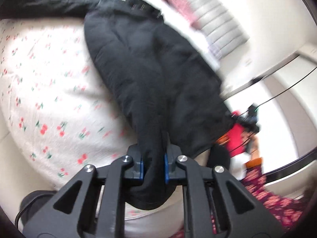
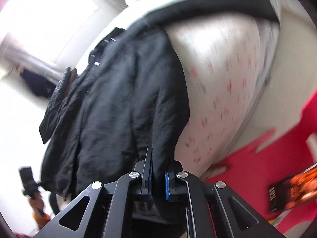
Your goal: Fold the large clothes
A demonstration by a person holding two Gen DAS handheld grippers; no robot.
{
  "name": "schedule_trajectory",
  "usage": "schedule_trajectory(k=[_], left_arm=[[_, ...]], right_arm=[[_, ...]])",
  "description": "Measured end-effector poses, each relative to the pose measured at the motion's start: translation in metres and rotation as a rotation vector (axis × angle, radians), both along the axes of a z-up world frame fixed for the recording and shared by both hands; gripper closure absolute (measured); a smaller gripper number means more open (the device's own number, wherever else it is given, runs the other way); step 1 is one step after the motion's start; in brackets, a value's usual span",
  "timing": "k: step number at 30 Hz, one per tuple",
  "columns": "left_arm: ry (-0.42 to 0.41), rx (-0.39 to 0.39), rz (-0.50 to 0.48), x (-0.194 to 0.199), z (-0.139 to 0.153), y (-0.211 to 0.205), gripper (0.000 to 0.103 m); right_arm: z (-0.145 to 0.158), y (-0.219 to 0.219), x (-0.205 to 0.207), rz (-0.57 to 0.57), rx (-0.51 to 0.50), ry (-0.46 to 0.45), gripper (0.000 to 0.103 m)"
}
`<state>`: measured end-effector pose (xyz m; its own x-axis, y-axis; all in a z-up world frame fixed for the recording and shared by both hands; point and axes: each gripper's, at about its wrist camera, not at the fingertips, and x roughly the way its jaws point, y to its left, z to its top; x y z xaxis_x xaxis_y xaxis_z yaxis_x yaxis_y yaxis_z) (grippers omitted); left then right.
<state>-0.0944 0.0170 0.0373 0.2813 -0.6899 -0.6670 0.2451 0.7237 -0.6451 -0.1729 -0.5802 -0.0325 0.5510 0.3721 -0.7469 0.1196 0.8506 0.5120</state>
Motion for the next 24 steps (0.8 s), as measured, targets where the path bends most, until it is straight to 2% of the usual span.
schedule_trajectory(k=[1, 2, 4, 5, 6, 7, 8, 9, 11, 12, 13, 16, 20, 24], left_arm=[[0.015, 0.018, -0.014, 0.0, -0.002, -0.001, 0.087], [0.04, 0.119, -0.053, -0.001, -0.011, -0.011, 0.086], [0.089, 0.391, -0.185, -0.005, -0.041, -0.041, 0.073], [0.07, 0.441, -0.23, -0.009, -0.047, -0.049, 0.065], [0.017, 0.49, -0.267, -0.015, -0.042, -0.057, 0.063], [0.001, 0.527, -0.296, -0.017, -0.036, -0.062, 0.062], [-0.002, 0.546, -0.309, -0.018, -0.031, -0.064, 0.055], [-0.007, 0.55, -0.319, -0.018, -0.024, -0.065, 0.042], [-0.049, 0.548, -0.313, -0.016, -0.011, -0.059, 0.027], [-0.076, 0.55, -0.296, -0.015, -0.007, -0.054, 0.026], [-0.089, 0.553, -0.276, -0.01, -0.003, -0.047, 0.026], [-0.09, 0.548, -0.143, 0.009, 0.003, -0.016, 0.025], [-0.054, 0.511, 0.149, 0.046, 0.009, 0.055, 0.024], [-0.129, 0.588, 0.417, 0.082, 0.015, 0.121, 0.024]], right_arm=[[0.013, -0.005, -0.004, -0.016, -0.02, -0.019, 0.096], [0.02, -0.008, -0.004, -0.034, -0.081, -0.007, 0.096], [0.02, -0.003, 0.003, -0.067, -0.295, 0.104, 0.095], [0.015, 0.001, 0.009, -0.074, -0.387, 0.171, 0.095], [0.009, 0.008, 0.015, -0.081, -0.499, 0.241, 0.095], [0.008, 0.016, 0.022, -0.093, -0.603, 0.28, 0.093], [0.009, 0.021, 0.025, -0.098, -0.672, 0.295, 0.092], [0.014, 0.027, 0.028, -0.102, -0.687, 0.276, 0.088], [0.03, 0.034, 0.033, -0.117, -0.621, 0.202, 0.071], [0.038, 0.037, 0.034, -0.123, -0.585, 0.166, 0.053], [0.046, 0.043, 0.037, -0.123, -0.551, 0.126, 0.041], [0.064, 0.076, 0.058, -0.066, -0.463, 0.045, 0.039], [0.078, 0.125, 0.088, 0.033, -0.382, -0.01, 0.038], [0.082, 0.181, 0.118, 0.13, -0.356, -0.051, 0.037]])
